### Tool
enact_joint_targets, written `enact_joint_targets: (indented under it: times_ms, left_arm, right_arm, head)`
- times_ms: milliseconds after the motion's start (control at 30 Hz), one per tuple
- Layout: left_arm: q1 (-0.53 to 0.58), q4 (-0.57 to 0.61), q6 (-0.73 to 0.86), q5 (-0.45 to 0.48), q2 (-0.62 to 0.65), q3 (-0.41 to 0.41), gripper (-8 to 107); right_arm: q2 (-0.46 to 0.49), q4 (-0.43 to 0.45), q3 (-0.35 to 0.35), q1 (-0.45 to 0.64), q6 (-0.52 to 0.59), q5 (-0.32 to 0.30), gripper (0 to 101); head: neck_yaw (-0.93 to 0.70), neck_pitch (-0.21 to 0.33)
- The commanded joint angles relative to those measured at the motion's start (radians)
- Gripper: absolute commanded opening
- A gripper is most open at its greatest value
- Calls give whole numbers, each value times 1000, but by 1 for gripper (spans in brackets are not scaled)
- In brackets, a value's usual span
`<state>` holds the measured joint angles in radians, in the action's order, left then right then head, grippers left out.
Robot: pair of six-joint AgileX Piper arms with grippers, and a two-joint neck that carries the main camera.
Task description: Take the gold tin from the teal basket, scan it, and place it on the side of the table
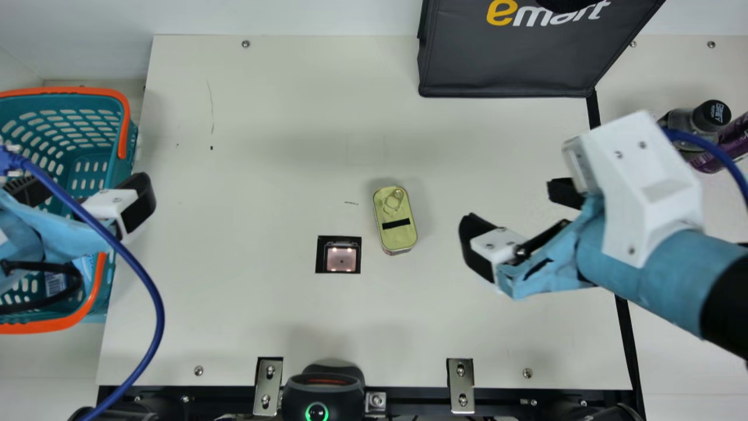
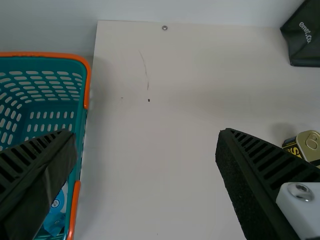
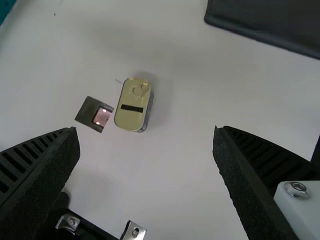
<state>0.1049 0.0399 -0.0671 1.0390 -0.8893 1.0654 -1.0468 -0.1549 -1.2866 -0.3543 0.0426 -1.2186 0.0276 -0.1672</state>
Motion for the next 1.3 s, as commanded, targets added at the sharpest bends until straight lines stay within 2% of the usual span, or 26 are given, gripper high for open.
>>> enact_joint_targets:
  times_ms: [0,467,1267]
  left_arm:
    - [0,0,0,0,0,0,90]
    - [0,0,0,0,0,0,90]
    - [0,0,0,0,0,0,90]
  right_arm:
    - [-26,28,6,-41,-6,-1,95]
    - [-195,128,4,-221,-82,-1,95]
    - [-538,192,-22,-319,-355,165,95]
  head:
    - [0,29]
    - [0,29]
    - [0,29]
